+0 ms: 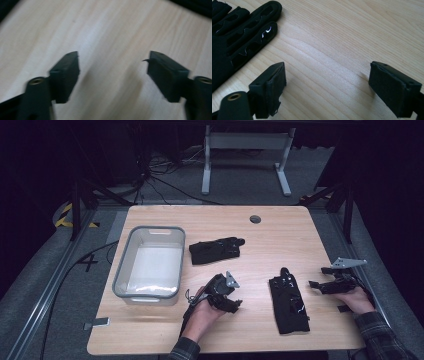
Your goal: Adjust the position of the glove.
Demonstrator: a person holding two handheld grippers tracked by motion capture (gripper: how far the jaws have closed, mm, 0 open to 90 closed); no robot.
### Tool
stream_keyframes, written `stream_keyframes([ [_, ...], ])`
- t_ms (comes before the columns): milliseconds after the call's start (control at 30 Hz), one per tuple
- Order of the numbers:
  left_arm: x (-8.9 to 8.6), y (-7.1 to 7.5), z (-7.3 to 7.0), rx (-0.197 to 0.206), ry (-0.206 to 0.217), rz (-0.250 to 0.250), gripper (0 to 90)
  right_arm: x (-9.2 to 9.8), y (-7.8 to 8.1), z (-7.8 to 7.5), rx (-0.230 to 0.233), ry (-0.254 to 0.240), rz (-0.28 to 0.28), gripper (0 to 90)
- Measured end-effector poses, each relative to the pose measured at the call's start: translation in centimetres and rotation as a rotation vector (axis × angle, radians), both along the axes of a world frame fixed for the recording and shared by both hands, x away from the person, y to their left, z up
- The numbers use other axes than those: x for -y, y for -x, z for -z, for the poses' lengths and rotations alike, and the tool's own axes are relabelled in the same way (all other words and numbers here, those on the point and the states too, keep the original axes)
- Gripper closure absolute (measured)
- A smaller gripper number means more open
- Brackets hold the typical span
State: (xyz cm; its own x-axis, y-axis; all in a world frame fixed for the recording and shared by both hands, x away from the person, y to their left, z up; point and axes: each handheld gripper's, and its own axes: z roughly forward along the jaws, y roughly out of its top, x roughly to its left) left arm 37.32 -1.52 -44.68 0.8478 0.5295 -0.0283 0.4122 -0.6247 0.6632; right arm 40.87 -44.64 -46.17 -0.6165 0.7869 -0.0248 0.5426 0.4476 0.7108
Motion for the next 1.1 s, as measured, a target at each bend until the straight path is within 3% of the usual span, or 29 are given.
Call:
stream_keyframes([
  [167,0.0,-1.8,-1.0,0.01,0.0,-0.046,62.1,0.0,0.0,0.0,0.0,0.0,0.0,15.1],
  [300,0.2,-3.7,-1.8,-0.005,0.003,-0.081,83.9,0.0,0.0,0.0,0.0,-0.001,0.0,15.1],
  [367,0.3,-4.5,-2.0,-0.002,-0.004,-0.09,89.4,0.0,0.0,0.0,0.0,0.0,0.0,15.1],
  [733,0.8,-9.8,-2.5,0.031,-0.046,-0.196,89.9,0.0,0.0,0.0,0.0,0.0,-0.01,15.2],
  [767,0.7,-10.3,-2.4,0.039,-0.065,-0.208,89.9,0.0,0.0,0.0,-0.001,0.0,-0.01,15.1],
  [933,0.1,-11.9,-1.9,0.04,-0.089,-0.245,89.9,0.0,0.0,0.0,-0.001,0.0,-0.013,15.1],
  [1100,-0.2,-13.1,-0.8,0.028,-0.093,-0.253,89.9,0.0,0.0,0.0,-0.001,0.0,-0.013,15.1],
])
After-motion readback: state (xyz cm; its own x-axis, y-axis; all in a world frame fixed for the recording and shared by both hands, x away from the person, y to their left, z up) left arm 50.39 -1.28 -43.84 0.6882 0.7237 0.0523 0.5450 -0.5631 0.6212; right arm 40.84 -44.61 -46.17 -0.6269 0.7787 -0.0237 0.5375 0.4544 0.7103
